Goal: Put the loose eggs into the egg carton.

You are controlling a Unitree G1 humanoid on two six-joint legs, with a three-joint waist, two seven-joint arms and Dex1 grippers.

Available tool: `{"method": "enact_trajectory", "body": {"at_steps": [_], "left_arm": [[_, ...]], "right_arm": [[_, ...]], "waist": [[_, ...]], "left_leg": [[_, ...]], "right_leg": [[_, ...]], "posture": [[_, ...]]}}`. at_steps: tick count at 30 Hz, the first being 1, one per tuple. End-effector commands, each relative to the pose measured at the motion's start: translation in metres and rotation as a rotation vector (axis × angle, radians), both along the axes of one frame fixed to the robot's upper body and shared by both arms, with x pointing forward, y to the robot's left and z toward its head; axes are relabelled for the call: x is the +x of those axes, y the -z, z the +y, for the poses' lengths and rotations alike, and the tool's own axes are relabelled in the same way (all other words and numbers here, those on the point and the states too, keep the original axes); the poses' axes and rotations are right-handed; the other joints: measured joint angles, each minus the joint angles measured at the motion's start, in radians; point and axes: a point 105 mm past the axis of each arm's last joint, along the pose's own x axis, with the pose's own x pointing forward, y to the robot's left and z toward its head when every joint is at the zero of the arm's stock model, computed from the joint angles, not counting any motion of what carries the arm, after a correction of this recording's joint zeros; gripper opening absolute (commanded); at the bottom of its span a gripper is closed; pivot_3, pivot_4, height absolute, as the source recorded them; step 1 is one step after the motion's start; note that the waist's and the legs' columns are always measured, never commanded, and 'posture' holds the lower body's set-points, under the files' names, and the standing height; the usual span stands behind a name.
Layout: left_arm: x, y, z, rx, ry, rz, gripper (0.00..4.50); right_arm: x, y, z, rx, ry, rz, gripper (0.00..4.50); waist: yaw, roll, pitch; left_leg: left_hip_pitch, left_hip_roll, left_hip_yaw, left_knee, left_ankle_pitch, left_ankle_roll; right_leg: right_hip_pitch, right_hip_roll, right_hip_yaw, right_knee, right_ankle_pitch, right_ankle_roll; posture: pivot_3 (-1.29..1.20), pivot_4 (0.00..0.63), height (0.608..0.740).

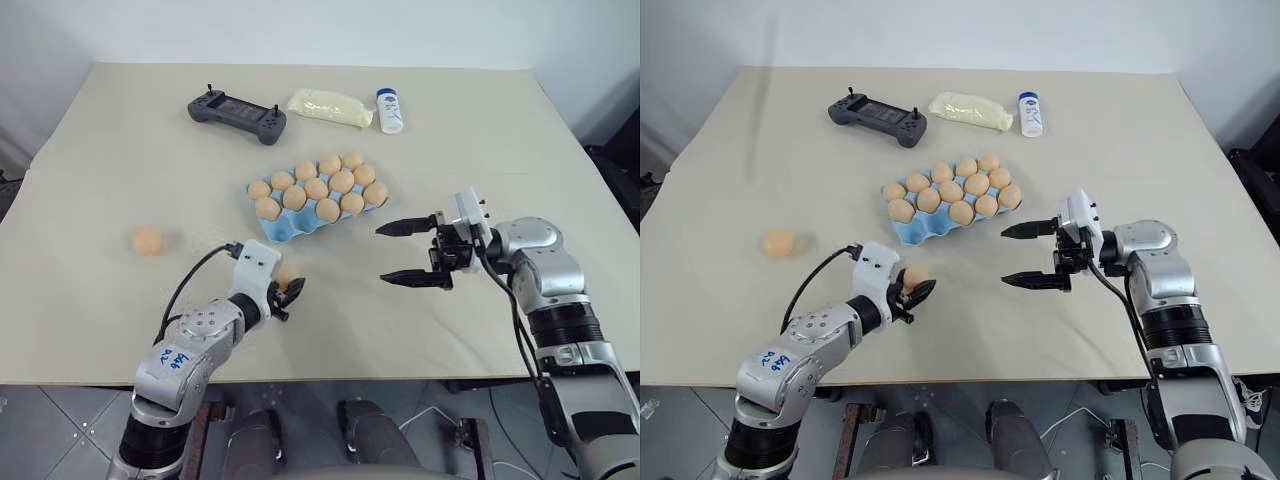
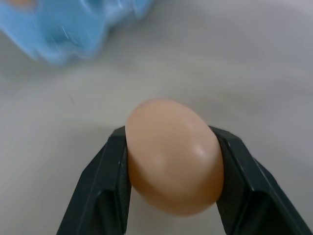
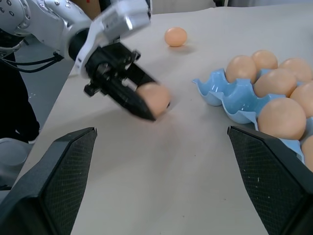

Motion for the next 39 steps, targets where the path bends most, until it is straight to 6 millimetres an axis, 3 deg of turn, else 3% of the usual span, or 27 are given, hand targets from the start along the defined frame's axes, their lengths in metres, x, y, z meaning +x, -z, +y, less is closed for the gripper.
{"method": "enact_trajectory", "body": {"at_steps": [1, 6, 14, 19, 26, 28, 39], "left_arm": [[0.006, -0.024, -0.011, -0.014, 0.055, -0.104, 1.85], [0.024, -0.056, -0.027, -0.163, 0.09, -0.227, 1.85], [0.068, -0.047, -0.048, -0.077, 0.063, -0.253, 1.85], [0.082, -0.043, -0.059, -0.047, 0.071, -0.258, 1.85], [0.087, -0.046, -0.057, -0.023, 0.052, -0.254, 4.03], [0.085, -0.047, -0.055, -0.022, 0.045, -0.255, 4.47], [0.082, -0.051, -0.043, -0.02, -0.004, -0.252, 4.47]], "right_arm": [[0.0, -0.015, -0.007, 0.013, 0.015, -0.055, 4.5], [0.002, -0.018, -0.009, 0.02, 0.035, -0.063, 4.5], [-0.001, -0.016, -0.014, 0.019, 0.078, -0.063, 4.5], [-0.002, -0.016, -0.017, 0.016, 0.097, -0.066, 4.5], [0.0, -0.016, -0.02, 0.011, 0.122, -0.067, 4.5], [0.001, -0.016, -0.021, 0.011, 0.125, -0.067, 4.5], [0.006, -0.015, -0.015, 0.014, 0.117, -0.068, 4.5]], "waist": [[0.0, 0.0, 0.0], [0.002, 0.0, 0.0], [0.003, 0.0, 0.0], [0.003, 0.0, 0.0], [0.004, 0.0, 0.0], [0.005, 0.0, 0.0], [0.006, 0.0, 0.0]], "left_leg": [[0.0, 0.0, 0.0, 0.0, 0.0, 0.0], [0.0, -0.003, 0.0, 0.0, 0.0, 0.001], [0.0, -0.003, 0.001, 0.0, 0.0, 0.001], [-0.001, -0.004, 0.002, 0.0, 0.0, 0.001], [-0.001, -0.003, 0.002, 0.0, 0.0, 0.001], [-0.001, -0.003, 0.002, 0.0, 0.0, 0.001], [-0.001, -0.003, 0.002, 0.001, 0.0, 0.001]], "right_leg": [[0.0, 0.0, 0.0, 0.0, 0.0, 0.0], [0.0, 0.0, -0.001, 0.0, 0.0, 0.0], [0.0, 0.001, -0.001, -0.002, 0.0, 0.001], [0.0, 0.001, -0.002, -0.001, 0.0, 0.001], [-0.001, 0.001, -0.004, -0.001, 0.0, 0.001], [-0.001, 0.001, -0.005, -0.001, 0.0, 0.002], [-0.001, 0.001, -0.006, 0.0, 0.001, 0.002]], "posture": [[0.0, 0.15, 0.74], [0.0, 0.15, 0.74], [0.0, 0.15, 0.74], [0.0, 0.15, 0.74], [0.0, 0.15, 0.74], [0.0, 0.15, 0.74], [0.0, 0.15, 0.74]]}}
